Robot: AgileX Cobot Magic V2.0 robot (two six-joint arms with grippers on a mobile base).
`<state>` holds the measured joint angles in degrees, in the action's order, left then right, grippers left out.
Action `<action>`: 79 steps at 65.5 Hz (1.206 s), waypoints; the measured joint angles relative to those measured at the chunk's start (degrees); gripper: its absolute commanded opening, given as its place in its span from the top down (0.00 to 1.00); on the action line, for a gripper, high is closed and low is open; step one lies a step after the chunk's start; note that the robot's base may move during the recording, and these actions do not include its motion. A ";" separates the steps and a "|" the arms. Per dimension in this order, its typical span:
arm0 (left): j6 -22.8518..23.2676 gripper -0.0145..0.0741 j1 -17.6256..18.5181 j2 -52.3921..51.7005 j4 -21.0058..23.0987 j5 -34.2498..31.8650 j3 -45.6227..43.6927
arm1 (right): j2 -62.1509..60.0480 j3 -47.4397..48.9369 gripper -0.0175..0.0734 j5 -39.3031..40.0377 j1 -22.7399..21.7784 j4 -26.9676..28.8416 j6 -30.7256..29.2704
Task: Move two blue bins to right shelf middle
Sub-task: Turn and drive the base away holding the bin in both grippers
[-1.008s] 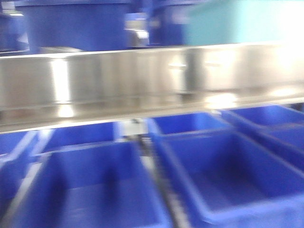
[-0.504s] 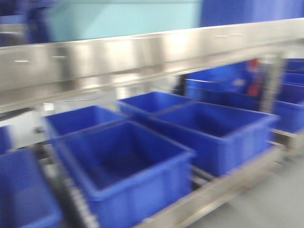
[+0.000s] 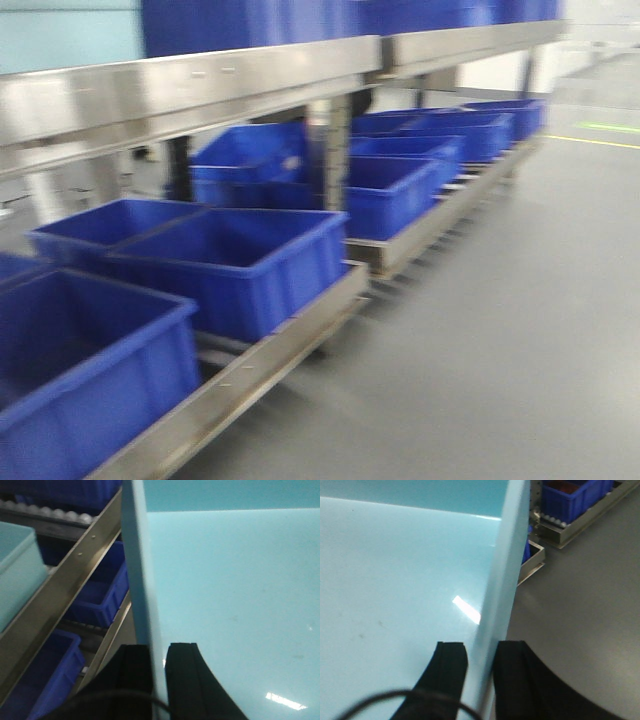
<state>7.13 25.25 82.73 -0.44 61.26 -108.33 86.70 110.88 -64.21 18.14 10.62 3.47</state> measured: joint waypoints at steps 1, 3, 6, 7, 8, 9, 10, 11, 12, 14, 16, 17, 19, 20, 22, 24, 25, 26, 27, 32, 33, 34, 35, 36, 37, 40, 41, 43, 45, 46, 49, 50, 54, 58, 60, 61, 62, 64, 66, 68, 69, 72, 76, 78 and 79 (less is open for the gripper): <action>0.00 0.96 0.00 0.00 0.00 0.00 0.00 | 0.00 0.00 0.97 0.00 0.00 0.00 0.00; 0.00 0.96 0.00 0.00 0.00 0.00 0.00 | 0.00 0.00 0.97 0.00 0.00 0.00 0.00; 0.00 0.96 0.00 0.00 0.00 0.00 0.00 | 0.00 0.00 0.97 0.00 0.00 0.00 0.00; 0.00 0.96 0.00 0.00 0.00 0.00 0.00 | 0.00 0.00 0.97 0.00 0.00 0.00 0.00; 0.00 0.96 0.00 0.00 0.00 0.00 0.00 | 0.00 0.00 0.97 0.00 0.00 0.00 0.00; 0.00 0.96 0.00 0.00 0.00 0.00 0.00 | 0.00 0.00 0.97 0.00 0.00 0.00 0.00; 0.00 0.96 0.00 0.00 0.00 0.00 0.00 | 0.00 0.00 0.97 0.00 0.00 0.00 0.00; 0.00 0.96 0.00 0.00 0.00 0.00 0.00 | 0.00 0.00 0.97 0.00 0.00 0.00 0.00; 0.00 0.96 0.00 0.00 0.00 0.00 0.00 | 0.00 0.00 0.97 0.00 0.00 0.00 0.00; 0.00 0.96 0.00 0.00 0.00 0.00 0.00 | 0.00 0.00 0.97 0.00 0.00 0.00 0.00; 0.00 0.96 0.00 0.00 0.00 0.00 0.00 | 0.00 0.00 0.97 0.00 0.00 0.00 0.00; 0.00 0.96 0.00 0.00 0.00 0.00 0.00 | 0.00 0.00 0.97 0.00 0.00 0.00 0.00; 0.00 0.96 0.00 0.00 0.00 0.00 0.00 | 0.00 0.00 0.97 0.00 0.00 0.00 0.00; 0.00 0.96 0.00 0.00 0.00 0.00 0.00 | 0.00 0.00 0.97 0.00 0.00 0.00 0.00; 0.00 0.96 0.00 0.00 0.00 0.00 0.00 | 0.00 0.00 0.97 0.00 0.00 0.00 0.00; 0.00 0.96 0.00 0.00 0.00 0.00 0.00 | 0.00 0.00 0.97 0.00 0.00 0.00 0.00; 0.00 0.96 0.00 0.00 0.00 0.00 0.00 | 0.00 0.00 0.97 0.00 0.00 0.00 0.00; 0.00 0.96 0.00 0.00 0.00 0.00 0.00 | 0.00 0.00 0.97 0.00 0.00 0.00 0.00; 0.00 0.96 0.00 0.00 0.00 0.00 0.00 | 0.00 0.00 0.97 0.00 0.00 0.00 0.00; 0.00 0.96 0.00 0.00 0.00 0.00 0.00 | 0.00 0.00 0.97 0.00 0.00 0.00 0.00; 0.00 0.96 0.00 0.00 0.00 0.00 0.00 | 0.00 0.00 0.97 0.00 0.00 0.00 0.00; 0.00 0.96 0.00 0.00 0.00 0.00 0.00 | 0.00 0.00 0.97 0.00 0.00 0.00 0.00; 0.00 0.96 0.00 0.00 0.00 0.00 0.00 | 0.00 0.00 0.97 0.00 0.00 0.00 0.00; 0.00 0.96 0.00 0.00 0.00 0.00 0.00 | 0.00 0.00 0.97 0.00 0.00 0.00 0.00; 0.00 0.96 0.00 0.00 0.00 -0.10 0.00 | 0.00 0.00 0.97 0.00 0.00 0.00 0.00; 0.00 0.96 0.00 0.00 0.00 -0.04 0.00 | 0.00 0.00 0.97 0.00 0.00 0.00 0.00; 0.00 0.96 0.00 0.00 0.00 -0.04 0.00 | 0.00 0.00 0.97 0.00 0.00 0.00 0.00; 0.00 0.96 0.00 0.00 0.00 -0.04 0.00 | 0.00 0.00 0.97 0.00 0.00 0.00 0.00; 0.00 0.96 0.00 0.00 0.00 -0.04 0.00 | 0.00 0.00 0.97 0.00 0.00 0.00 0.00; 0.00 0.96 0.00 0.00 0.00 -0.04 0.00 | 0.00 0.00 0.97 0.00 0.00 0.00 0.00; 0.00 0.96 0.00 0.00 0.00 -0.04 0.00 | 0.00 0.00 0.97 0.00 0.00 0.00 0.00; 0.00 0.96 0.00 0.00 0.00 -0.04 0.00 | 0.00 0.00 0.97 0.00 0.00 0.00 0.00; 0.00 0.96 0.00 0.00 0.00 -0.04 0.00 | 0.00 0.00 0.97 0.00 0.00 0.00 0.00; 0.00 0.96 0.00 0.00 0.00 -0.04 0.00 | 0.00 0.00 0.97 0.00 0.00 0.00 0.00; 0.00 0.96 0.00 0.00 0.00 -0.04 0.00 | 0.00 0.00 0.97 0.00 0.00 0.00 0.00; 0.00 0.96 0.00 0.00 0.00 -0.04 0.00 | 0.00 0.00 0.97 0.00 0.00 0.00 0.00; 0.00 0.96 0.00 0.00 0.00 -0.04 0.00 | 0.00 0.00 0.97 0.00 0.00 0.00 0.00; 0.00 0.96 0.00 0.00 0.00 -0.04 0.00 | 0.00 0.00 0.97 0.00 0.00 0.00 0.00; 0.00 0.96 0.00 0.00 0.00 -0.04 0.00 | 0.00 0.00 0.97 0.00 0.00 0.00 0.00; 0.00 0.96 0.00 0.00 0.00 -0.04 0.00 | 0.00 0.00 0.97 0.00 0.00 0.00 0.00; 0.00 0.96 0.00 0.00 0.00 -0.04 0.00 | 0.00 0.00 0.97 0.00 0.00 0.00 0.00; 0.00 0.96 0.00 0.00 0.00 -0.04 0.00 | 0.00 0.00 0.97 0.00 0.00 0.00 0.00; 0.00 0.96 0.00 0.00 0.00 -0.04 0.00 | 0.00 0.00 0.97 0.00 0.00 0.00 0.00; 0.00 0.96 0.00 0.00 0.00 -0.04 0.00 | 0.00 0.00 0.97 0.00 0.00 0.00 0.00; 0.00 0.96 0.00 0.00 0.00 -0.04 0.00 | 0.00 0.00 0.97 0.00 0.00 0.00 0.00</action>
<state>7.13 25.25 82.73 -0.44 61.22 -108.33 86.70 110.88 -64.21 18.14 10.62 3.47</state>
